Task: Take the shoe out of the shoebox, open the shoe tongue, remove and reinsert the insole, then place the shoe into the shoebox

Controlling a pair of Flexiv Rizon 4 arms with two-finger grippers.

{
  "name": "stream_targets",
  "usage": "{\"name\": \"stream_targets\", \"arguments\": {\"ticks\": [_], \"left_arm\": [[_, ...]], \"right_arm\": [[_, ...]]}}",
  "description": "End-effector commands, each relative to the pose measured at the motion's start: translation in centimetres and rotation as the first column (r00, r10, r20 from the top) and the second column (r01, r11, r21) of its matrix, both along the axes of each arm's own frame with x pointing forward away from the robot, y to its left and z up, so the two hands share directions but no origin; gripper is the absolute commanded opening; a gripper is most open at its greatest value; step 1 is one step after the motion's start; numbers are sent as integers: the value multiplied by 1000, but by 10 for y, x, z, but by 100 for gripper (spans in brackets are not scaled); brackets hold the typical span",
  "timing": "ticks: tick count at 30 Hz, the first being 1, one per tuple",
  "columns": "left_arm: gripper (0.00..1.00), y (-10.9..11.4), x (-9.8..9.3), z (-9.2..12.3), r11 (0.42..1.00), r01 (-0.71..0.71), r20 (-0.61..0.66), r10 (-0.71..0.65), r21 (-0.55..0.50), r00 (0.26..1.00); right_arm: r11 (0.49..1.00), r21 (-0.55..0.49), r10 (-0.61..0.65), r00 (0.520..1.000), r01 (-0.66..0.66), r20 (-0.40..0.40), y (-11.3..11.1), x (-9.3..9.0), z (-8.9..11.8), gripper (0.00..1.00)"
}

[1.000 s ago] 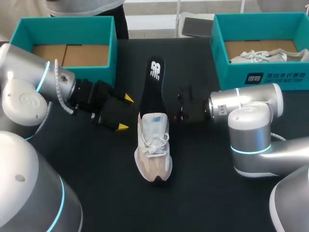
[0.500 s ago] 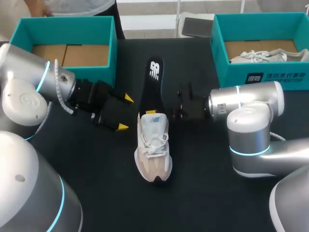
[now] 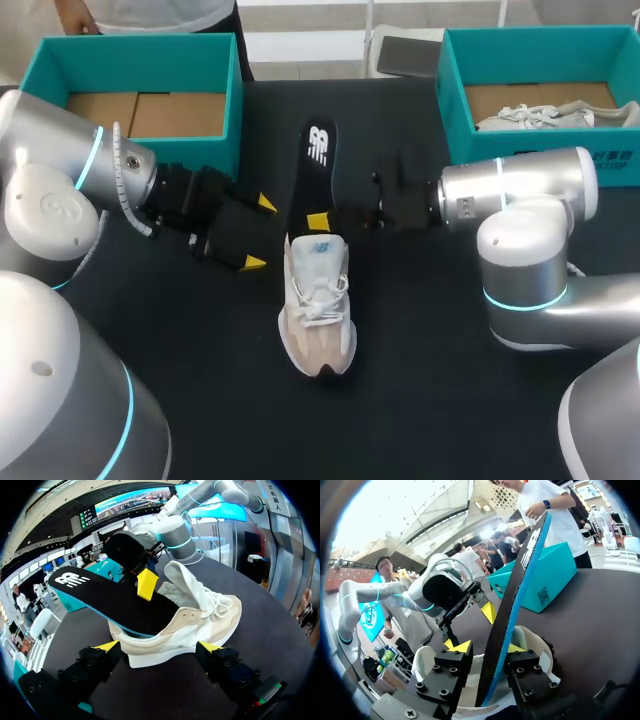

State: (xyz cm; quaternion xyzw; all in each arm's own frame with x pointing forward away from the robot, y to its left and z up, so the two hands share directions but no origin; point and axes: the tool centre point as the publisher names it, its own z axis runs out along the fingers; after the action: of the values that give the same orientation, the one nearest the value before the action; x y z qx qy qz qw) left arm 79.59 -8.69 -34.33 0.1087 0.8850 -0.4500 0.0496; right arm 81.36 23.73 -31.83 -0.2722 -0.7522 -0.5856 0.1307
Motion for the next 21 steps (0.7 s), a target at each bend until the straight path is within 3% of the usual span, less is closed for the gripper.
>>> {"name": "stream_targets", "arguments": {"ticks": [1,8,9,10,21], "left_arm": [[100,-1,-1,0,1000,-1,1,1,3,1000],[100,-1,-1,0,1000,-1,1,1,3,1000],[100,-1,-1,0,1000,-1,1,1,3,1000],[100,-1,-1,0,1000,-1,1,1,3,1000],[100,-1,-1,0,1000,-1,1,1,3,1000]], "right_arm": [[999,-28,31,999,-31,-6,-2,11,7,36],[996,-40,72,997,-74,-41,1,18,4,27],[996,-37,75,996,-77,-49,1,16,3,18],[996,-38,76,995,-78,-58,1,15,2,0],[996,-30,76,981,-82,-180,2,-18,-16,0]]}}
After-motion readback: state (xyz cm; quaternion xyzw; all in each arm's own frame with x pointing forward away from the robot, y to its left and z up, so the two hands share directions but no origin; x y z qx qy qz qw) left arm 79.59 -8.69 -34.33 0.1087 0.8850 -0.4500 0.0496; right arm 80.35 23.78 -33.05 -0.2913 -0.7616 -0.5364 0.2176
